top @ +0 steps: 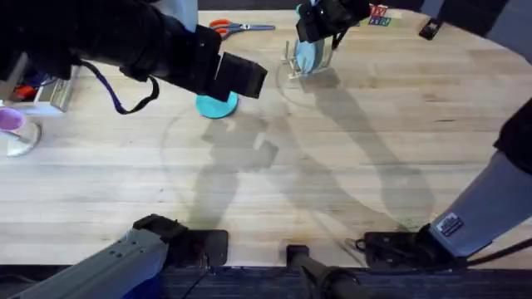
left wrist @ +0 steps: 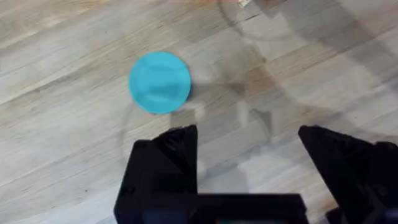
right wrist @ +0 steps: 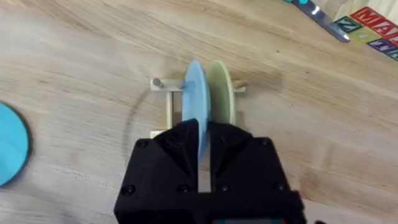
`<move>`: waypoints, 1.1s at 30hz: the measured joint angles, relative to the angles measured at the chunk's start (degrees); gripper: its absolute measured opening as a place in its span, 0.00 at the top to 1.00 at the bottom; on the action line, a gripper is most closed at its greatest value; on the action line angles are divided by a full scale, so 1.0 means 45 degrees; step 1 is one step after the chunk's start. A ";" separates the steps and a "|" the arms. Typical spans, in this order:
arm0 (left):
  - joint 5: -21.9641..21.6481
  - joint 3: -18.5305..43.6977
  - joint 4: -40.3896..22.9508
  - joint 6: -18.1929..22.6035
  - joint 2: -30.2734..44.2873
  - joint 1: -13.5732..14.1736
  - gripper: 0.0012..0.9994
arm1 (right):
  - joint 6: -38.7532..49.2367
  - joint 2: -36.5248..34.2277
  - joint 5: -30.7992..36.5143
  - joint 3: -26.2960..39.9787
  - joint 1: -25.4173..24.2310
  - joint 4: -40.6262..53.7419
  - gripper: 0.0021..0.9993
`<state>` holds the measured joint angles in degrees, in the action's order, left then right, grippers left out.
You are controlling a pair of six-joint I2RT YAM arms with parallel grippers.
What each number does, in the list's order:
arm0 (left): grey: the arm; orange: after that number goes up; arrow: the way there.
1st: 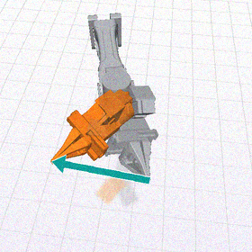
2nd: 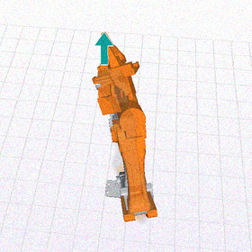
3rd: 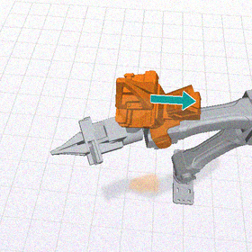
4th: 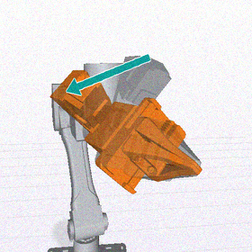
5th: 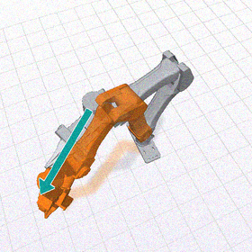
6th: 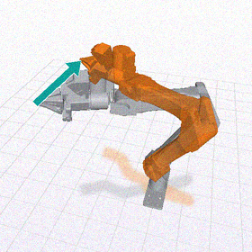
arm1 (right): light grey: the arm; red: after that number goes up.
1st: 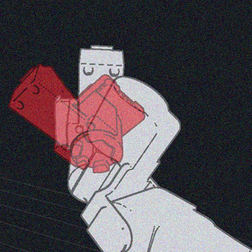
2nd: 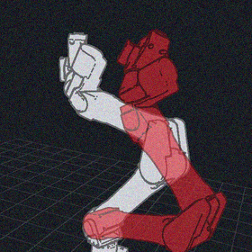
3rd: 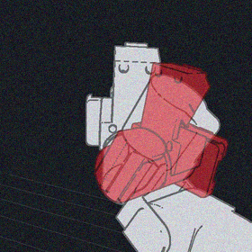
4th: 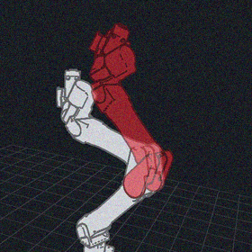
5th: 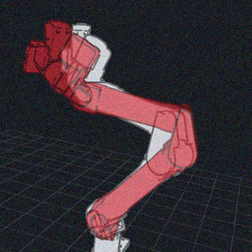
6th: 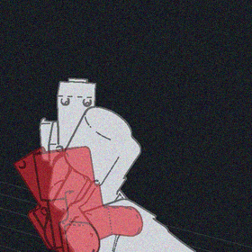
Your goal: Pick up the plates from the table one by one and place each into a slot on the dish rack.
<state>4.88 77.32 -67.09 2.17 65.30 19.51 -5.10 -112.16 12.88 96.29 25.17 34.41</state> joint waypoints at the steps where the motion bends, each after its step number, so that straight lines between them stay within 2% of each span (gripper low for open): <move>1: -0.0004 0.0000 0.0000 0.0001 0.0000 0.0000 0.01 | 0.0000 0.0000 0.0000 0.0000 0.0000 0.0000 0.88; 17: 0.0001 0.0000 0.0000 0.0001 0.0000 0.0000 0.01 | 0.0194 0.0189 0.0000 0.0000 0.0000 0.0044 0.84; 25: -0.0004 0.0000 0.0000 0.0001 0.0000 0.0000 0.01 | 0.0238 0.2531 0.0000 0.0064 0.0020 0.0465 0.79; 27: -0.0001 0.0000 0.0000 0.0001 0.0000 0.0000 0.01 | 0.0242 0.2890 0.0000 0.0091 0.0057 0.0833 0.74; 30: -0.0001 0.0000 0.0000 -0.0003 0.0000 0.0000 0.01 | 0.0265 0.3306 -0.0005 0.0092 0.0160 0.1615 0.60; 32: -0.0003 0.0000 0.0000 -0.0001 0.0000 0.0000 0.01 | 0.0254 0.3511 -0.0005 0.0092 0.0215 0.2120 0.44; 33: -0.0004 0.0000 0.0000 -0.0002 0.0000 0.0000 0.01 | 0.0284 0.3621 -0.0007 0.0092 0.0236 0.2348 0.28</move>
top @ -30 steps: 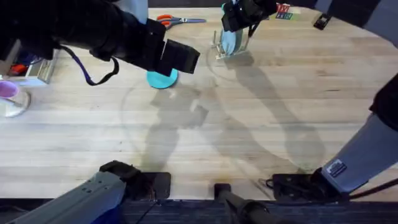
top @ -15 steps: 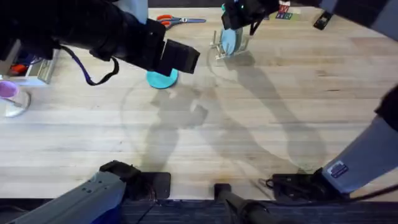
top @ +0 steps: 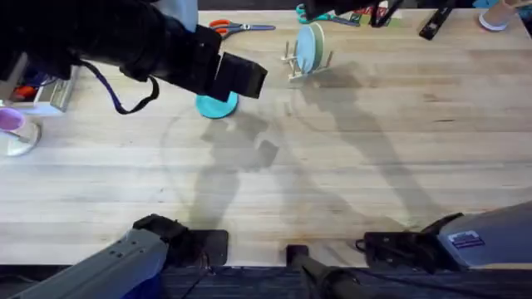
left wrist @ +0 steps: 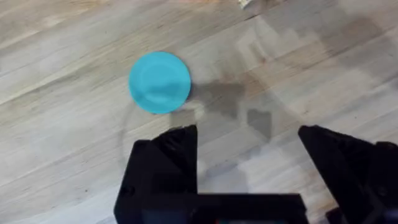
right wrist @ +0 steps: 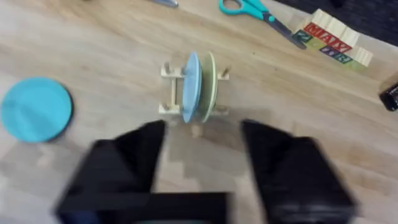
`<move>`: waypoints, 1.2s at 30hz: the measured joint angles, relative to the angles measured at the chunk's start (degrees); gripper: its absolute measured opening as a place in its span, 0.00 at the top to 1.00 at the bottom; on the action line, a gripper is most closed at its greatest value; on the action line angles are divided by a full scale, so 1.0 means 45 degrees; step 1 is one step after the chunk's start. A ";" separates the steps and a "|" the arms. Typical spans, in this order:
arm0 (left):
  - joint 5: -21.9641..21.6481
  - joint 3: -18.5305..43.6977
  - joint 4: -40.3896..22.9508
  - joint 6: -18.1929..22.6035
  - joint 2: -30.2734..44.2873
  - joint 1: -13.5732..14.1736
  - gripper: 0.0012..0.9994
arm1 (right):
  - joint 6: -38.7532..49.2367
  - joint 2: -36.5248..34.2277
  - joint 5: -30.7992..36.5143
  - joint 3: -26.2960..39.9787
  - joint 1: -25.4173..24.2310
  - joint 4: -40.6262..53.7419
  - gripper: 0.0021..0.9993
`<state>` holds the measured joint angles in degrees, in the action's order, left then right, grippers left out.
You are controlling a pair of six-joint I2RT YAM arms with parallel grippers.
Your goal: Pick up the plates from the table one by one and place each into a slot on the dish rack.
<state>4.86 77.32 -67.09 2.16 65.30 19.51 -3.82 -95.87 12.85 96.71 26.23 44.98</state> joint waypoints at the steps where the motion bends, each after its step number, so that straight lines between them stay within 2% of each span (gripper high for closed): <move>1: 0.0001 0.0000 0.0000 -0.0001 0.0000 0.0000 0.01 | -0.0002 0.0104 -0.0002 0.0000 0.0006 0.0194 0.14; 2: 0.0000 0.0000 0.0000 -0.0002 0.0000 0.0000 0.01 | 0.0064 0.0199 0.0002 0.0000 0.0027 0.0378 0.04; 4: 0.0001 0.0000 0.0000 -0.0002 0.0000 0.0000 0.01 | 0.0056 0.0403 0.0002 0.0000 0.0027 0.0782 0.01; 19: 0.0002 0.0000 0.0000 0.0000 0.0000 0.0000 0.01 | -0.0153 0.2003 -0.0007 0.0000 0.0027 0.4064 0.01; 28: 0.0000 0.0000 0.0000 0.0001 0.0000 0.0000 0.00 | -0.0725 0.2700 -0.0012 0.0000 0.0027 0.4452 0.01; 30: 0.0000 0.0000 0.0000 0.0012 0.0000 0.0000 0.05 | -0.0775 0.2747 -0.0012 0.0000 0.0027 0.4452 0.01; 33: 0.0000 0.0000 0.0000 0.0003 0.0000 0.0000 0.01 | -0.0780 0.2751 -0.0012 0.0000 0.0027 0.4457 0.01; 34: 0.0005 0.0000 -0.0005 -0.0017 0.0000 0.0000 0.09 | -0.0780 0.2751 -0.0012 0.0000 0.0027 0.4452 0.01; 36: 0.0000 0.0000 -0.0005 -0.0002 0.0000 0.0000 0.41 | -0.0780 0.2752 -0.0012 0.0000 0.0027 0.4455 0.01</move>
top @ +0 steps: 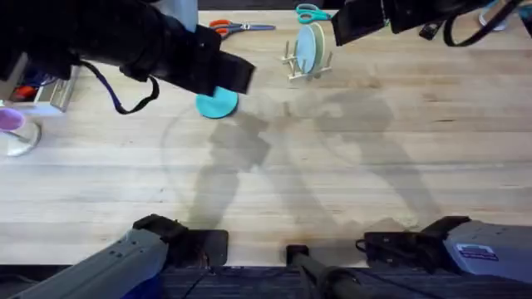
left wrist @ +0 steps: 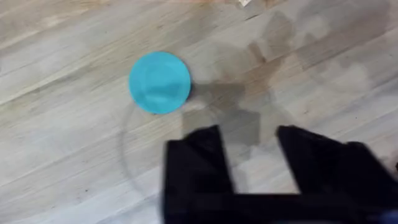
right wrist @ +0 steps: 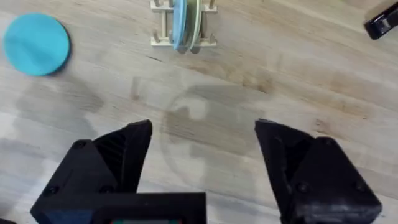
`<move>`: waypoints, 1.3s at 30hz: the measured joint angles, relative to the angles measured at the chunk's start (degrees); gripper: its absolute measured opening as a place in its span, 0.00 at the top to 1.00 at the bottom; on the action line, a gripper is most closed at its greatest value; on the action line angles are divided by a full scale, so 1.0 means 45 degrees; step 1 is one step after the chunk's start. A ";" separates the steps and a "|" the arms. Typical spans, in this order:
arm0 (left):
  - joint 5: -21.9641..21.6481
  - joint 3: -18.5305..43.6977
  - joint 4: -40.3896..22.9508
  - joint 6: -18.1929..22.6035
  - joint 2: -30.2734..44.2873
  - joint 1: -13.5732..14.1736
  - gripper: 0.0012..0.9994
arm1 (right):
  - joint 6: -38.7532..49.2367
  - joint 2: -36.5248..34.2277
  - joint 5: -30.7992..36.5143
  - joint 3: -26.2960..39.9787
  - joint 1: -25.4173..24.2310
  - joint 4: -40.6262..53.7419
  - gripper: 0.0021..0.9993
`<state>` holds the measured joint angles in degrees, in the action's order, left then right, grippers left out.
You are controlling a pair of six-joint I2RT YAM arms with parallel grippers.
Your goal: Pick up the plates from the table one by one and place each into a slot on the dish rack.
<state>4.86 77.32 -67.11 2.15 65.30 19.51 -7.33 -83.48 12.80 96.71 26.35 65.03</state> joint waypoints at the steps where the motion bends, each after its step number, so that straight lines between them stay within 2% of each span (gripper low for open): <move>1: 0.0000 0.0000 0.0000 0.0005 0.0000 0.0000 0.57 | 0.0000 0.0000 0.0000 0.0000 0.0000 -0.0002 0.01; 3: -0.0002 0.0000 -0.0044 0.0008 0.0005 0.0000 0.87 | 0.0000 -0.0005 0.0000 0.0000 0.0000 -0.0001 0.01; 4: -0.0005 0.0024 -0.0422 0.0049 0.0286 0.0000 0.96 | 0.0000 0.0000 0.0000 0.0000 0.0000 -0.0003 0.01; 10: 0.0000 0.0024 -0.0751 -0.0186 0.0793 -0.0020 0.96 | 0.0000 0.0000 0.0000 0.0000 0.0000 0.0002 0.00; 14: 0.0318 0.0024 -0.0908 -0.0253 0.0797 -0.0410 0.96 | 0.0000 -0.0005 0.0000 0.0000 0.0000 0.0002 0.00; 19: 0.1492 0.0024 -0.0952 -0.0100 0.0800 -0.1601 0.96 | 0.0000 -0.0001 0.0000 0.0000 0.0000 0.0002 0.00; 24: 0.2647 0.0024 -0.1129 0.0449 0.0801 -0.3056 0.96 | 0.0000 -0.0004 0.0000 0.0000 0.0000 0.0002 0.00; 29: 0.3090 0.0024 -0.1342 0.0895 0.1077 -0.4252 0.96 | 0.0000 0.0000 0.0000 0.0000 0.0000 0.0002 0.00; 39: 0.4033 0.0024 -0.1349 0.2218 0.3096 -0.5604 0.96 | 0.0000 -0.0004 0.0000 0.0000 0.0000 0.0002 0.00</move>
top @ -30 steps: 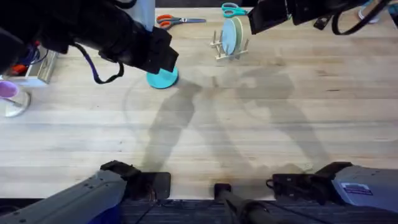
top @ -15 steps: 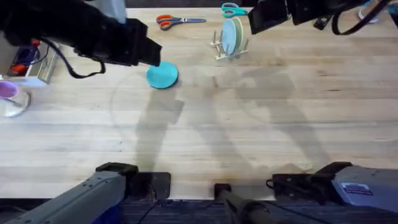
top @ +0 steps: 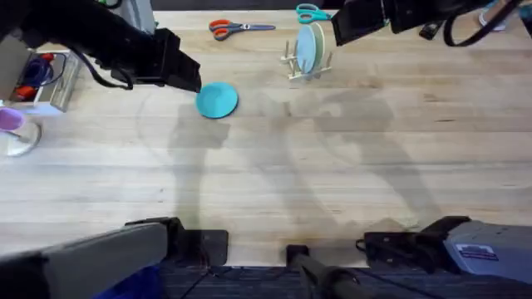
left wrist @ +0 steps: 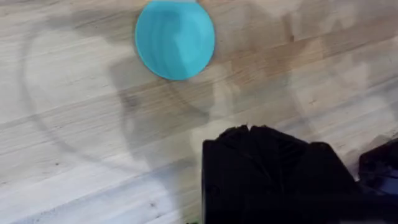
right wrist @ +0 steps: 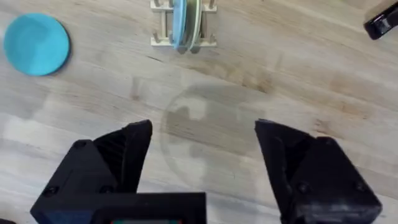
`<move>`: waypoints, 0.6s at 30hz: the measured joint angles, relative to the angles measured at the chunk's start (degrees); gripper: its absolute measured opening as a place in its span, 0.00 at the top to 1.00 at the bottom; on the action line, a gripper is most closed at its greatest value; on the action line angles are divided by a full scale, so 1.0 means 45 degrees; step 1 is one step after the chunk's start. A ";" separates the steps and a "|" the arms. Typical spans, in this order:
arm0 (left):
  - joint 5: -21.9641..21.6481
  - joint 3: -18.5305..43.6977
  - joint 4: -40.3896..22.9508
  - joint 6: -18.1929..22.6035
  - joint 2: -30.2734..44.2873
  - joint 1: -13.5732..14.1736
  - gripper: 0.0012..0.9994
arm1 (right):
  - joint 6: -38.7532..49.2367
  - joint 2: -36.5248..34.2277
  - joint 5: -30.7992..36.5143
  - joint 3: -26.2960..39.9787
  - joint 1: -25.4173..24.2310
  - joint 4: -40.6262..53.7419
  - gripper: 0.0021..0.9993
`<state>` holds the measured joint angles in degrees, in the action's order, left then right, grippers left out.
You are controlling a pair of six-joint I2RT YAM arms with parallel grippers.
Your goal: Pick up the plates from the table one by one and place each into a slot on the dish rack.
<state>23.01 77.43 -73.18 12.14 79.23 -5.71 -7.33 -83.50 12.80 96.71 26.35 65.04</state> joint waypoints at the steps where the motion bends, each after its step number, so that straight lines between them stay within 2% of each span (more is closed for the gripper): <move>1: 0.0046 0.0000 0.0032 0.0109 0.0197 -0.0106 0.96 | 0.0000 0.0001 0.0000 0.0000 0.0000 0.0000 0.00; 9: 0.0634 0.0000 0.0473 0.0754 0.1573 -0.0785 0.96 | 0.0000 0.0002 0.0000 0.0000 0.0000 0.0000 0.01; 18: 0.0970 0.0000 0.1108 0.0958 0.2498 -0.1139 0.96 | 0.0000 0.0001 0.0000 0.0000 0.0000 0.0000 0.01</move>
<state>27.38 77.43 -68.20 16.45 90.47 -10.84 -7.33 -83.50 12.80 96.71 26.35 65.04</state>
